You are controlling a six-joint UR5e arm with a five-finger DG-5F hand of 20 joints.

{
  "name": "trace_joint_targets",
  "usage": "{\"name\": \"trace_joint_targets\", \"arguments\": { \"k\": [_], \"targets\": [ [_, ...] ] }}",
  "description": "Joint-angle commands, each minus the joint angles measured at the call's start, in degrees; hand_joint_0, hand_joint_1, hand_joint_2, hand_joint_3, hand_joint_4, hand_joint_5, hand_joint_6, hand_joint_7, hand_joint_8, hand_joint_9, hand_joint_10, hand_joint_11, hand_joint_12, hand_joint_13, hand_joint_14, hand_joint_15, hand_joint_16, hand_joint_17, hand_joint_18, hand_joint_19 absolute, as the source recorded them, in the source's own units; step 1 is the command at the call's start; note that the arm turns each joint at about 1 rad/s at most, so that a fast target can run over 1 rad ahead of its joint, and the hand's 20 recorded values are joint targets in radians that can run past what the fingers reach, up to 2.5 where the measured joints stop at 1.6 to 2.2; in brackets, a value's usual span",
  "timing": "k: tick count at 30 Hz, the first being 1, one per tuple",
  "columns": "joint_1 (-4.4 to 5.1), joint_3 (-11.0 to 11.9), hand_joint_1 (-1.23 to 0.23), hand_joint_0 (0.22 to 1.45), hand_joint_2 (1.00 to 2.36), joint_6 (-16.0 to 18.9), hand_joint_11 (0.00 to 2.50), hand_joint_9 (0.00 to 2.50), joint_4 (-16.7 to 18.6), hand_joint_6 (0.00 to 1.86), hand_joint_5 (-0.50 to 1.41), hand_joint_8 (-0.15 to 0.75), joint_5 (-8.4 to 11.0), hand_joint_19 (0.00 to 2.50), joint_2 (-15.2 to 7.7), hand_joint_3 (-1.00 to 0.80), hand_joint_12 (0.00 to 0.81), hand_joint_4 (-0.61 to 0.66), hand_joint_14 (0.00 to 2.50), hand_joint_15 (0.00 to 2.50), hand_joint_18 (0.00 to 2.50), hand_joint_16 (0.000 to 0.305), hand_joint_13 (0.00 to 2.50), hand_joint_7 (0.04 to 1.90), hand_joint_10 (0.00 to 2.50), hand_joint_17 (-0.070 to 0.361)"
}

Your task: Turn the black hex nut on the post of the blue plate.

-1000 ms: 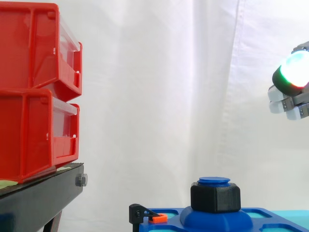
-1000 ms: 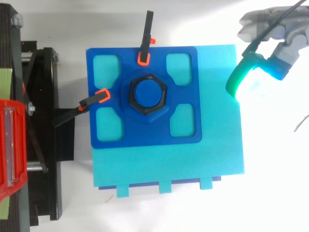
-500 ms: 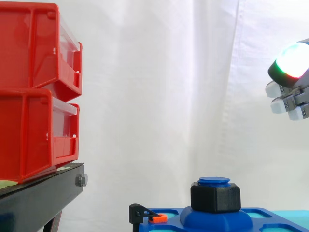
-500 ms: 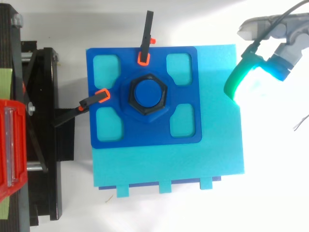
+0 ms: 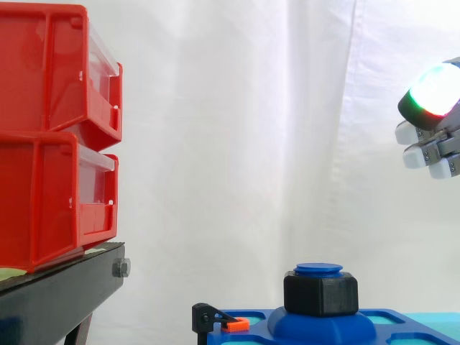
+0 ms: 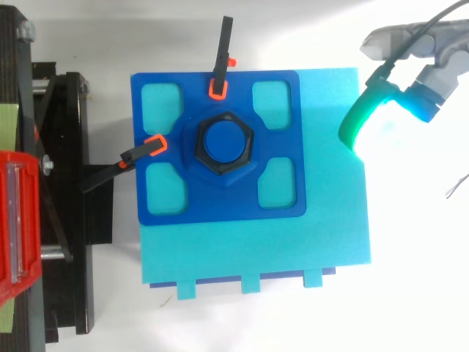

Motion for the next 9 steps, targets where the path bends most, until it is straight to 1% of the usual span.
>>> {"name": "trace_joint_targets", "arguments": {
  "k": [1, 2, 4, 7, 9],
  "targets": [
    [0.03, 0.0, -0.46, 0.45, 1.0, 0.0, 0.0, 0.0, 0.0, 0.5, -0.22, 0.145, 0.0, 0.02, 0.0, -0.5, 0.342, 0.01, 0.0, 0.0, 0.0, 0.06, 0.0, 0.53, 0.0, 0.135],
    [0.03, 0.0, -0.47, 0.45, 1.0, 0.0, 0.0, 0.0, 0.1, 0.5, -0.22, 0.148, 0.0, 0.02, 0.1, -0.5, 0.343, 0.01, 0.0, 0.0, 0.0, 0.06, 0.0, 0.53, 0.0, 0.134],
    [0.03, 0.0, -0.47, 0.45, 1.0, 0.0, 0.0, 0.0, 0.0, 0.5, -0.23, 0.148, 0.0, 0.02, 0.1, -0.5, 0.343, 0.02, 0.0, 0.0, 0.0, 0.059, 0.0, 0.59, 0.0, 0.133],
    [-0.06, 0.0, -0.48, 0.45, 1.0, 0.0, 0.0, 0.0, 0.0, 0.5, -0.22, 0.152, 0.0, 0.02, 0.1, -0.5, 0.344, 0.02, 0.0, 0.0, 0.0, 0.059, 0.0, 0.54, 0.0, 0.132],
    [0.03, 0.0, -0.47, 0.45, 1.0, 0.0, 0.0, 0.0, 0.0, 0.5, -0.22, 0.153, 0.0, 0.02, 0.0, -0.5, 0.343, 0.04, 0.0, 0.0, 0.0, 0.058, 0.0, 0.58, 0.0, 0.131]
  ]
}}
